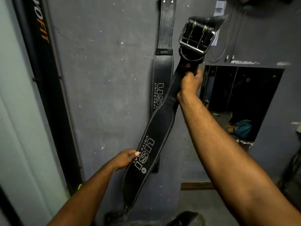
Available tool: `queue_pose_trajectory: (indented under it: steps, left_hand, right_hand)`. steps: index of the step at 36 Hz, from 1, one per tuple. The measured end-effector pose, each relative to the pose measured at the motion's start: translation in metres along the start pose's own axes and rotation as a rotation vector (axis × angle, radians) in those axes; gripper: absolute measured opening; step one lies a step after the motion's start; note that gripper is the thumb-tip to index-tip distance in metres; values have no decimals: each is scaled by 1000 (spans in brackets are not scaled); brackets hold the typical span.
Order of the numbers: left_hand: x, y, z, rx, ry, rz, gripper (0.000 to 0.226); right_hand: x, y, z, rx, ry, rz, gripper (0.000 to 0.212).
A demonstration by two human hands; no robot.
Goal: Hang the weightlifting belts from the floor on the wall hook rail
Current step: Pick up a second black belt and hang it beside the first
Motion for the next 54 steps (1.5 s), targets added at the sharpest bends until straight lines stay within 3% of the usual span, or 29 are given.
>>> queue_pose_trajectory:
  steps: [4, 8, 10, 14, 17, 23, 30, 36, 39, 42, 45, 47, 49, 51, 54]
  left_hand:
    - [2, 12, -8, 33, 29, 74, 26]
    - [2, 28, -56, 105, -86, 53, 30]
    - [-2, 38, -102, 211, -206, -80, 29]
    - [-10, 79, -191, 451, -411, -453, 23]
    - [-12, 114, -229, 446, -498, -546, 30]
    - [1, 131, -247, 256, -556, -504, 35]
    - [14, 136, -245, 290, -613, -498, 55]
    - [31, 155, -259, 110, -673, -356, 96]
    - [33, 160, -265, -2, -700, -437, 87]
    - [31, 166, -264, -121, -700, -611, 56]
    - [29, 166, -260, -90, -701, -736, 40]
    - [26, 165, -258, -76, -680, -759, 31]
    - [22, 167, -256, 15, -590, -746, 21]
    - [22, 172, -258, 125, -502, -714, 27]
    - [27, 181, -265, -29, -469, -796, 35]
  right_hand:
    - [4, 5, -2, -15, -7, 19, 25]
    - [15, -1, -6, -11, -45, 40, 9]
    - [27, -6, -11, 13, -70, 92, 3]
    - [51, -13, -27, 25, -127, 197, 10]
    - [72, -8, -35, 56, -195, 293, 14]
    - [85, 4, -33, 136, -314, 410, 30]
    - [77, 4, -23, 228, -370, 478, 30]
    - [79, 7, -14, 226, -550, 528, 29]
    - [84, 8, -14, 294, -608, 594, 38]
    - [87, 11, -11, 338, -615, 668, 33]
    - [85, 14, -7, 431, -577, 776, 25]
    - [83, 14, -6, 469, -553, 836, 34]
    - [83, 15, -7, 494, -535, 872, 25]
    - [84, 16, -12, 519, -527, 880, 17]
    - [90, 16, -19, 590, -533, 874, 25]
Point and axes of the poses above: each hand's wrist, its own x-axis away from the middle knuckle, its own y-axis out of the back of the hand, z = x × y, the point moved 1 cm from there along -x, towards the middle knuckle, and after that the axes turned 5 degrees about -x, right-handed, at the moved point
